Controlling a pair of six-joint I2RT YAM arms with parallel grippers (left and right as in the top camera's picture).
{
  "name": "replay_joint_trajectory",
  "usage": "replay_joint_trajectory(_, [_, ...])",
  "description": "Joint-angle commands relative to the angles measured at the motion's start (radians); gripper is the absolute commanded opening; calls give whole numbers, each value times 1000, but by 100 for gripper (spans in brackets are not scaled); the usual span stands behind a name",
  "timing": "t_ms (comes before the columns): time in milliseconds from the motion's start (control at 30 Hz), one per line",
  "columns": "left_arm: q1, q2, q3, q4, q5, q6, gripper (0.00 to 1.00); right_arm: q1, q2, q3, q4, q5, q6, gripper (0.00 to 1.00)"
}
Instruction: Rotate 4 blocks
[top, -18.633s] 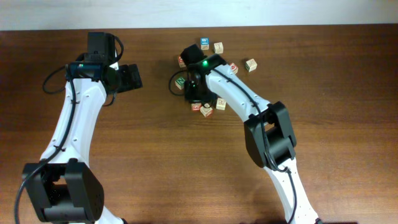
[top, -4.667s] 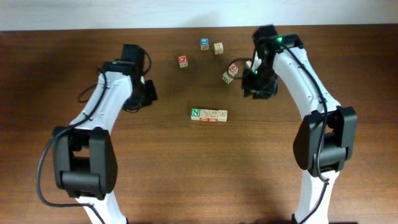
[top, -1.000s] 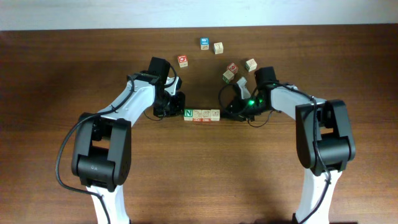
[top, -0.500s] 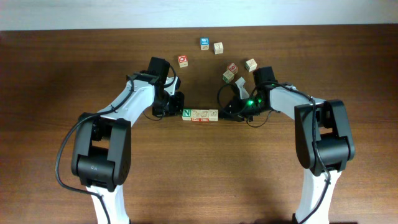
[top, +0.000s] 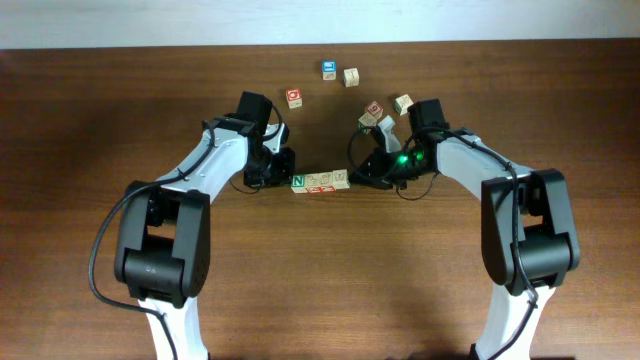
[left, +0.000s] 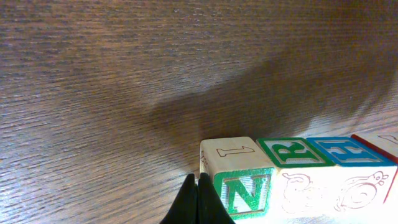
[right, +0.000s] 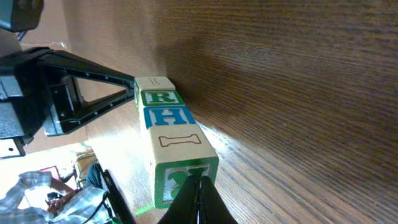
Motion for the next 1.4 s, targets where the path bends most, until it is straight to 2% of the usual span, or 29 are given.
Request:
replay_joint_trajectory(0, [-9, 8, -3, 2, 39, -3, 0, 48, -27, 28, -34, 34, 4, 4])
replay_joint_trajectory(767, [-9, 8, -3, 2, 39, -3, 0, 174, -27, 205, -165, 159, 8, 4])
replay_joint_trajectory(1367, [-9, 8, -3, 3, 39, -3, 0, 212, -27, 245, -192, 159, 16, 4])
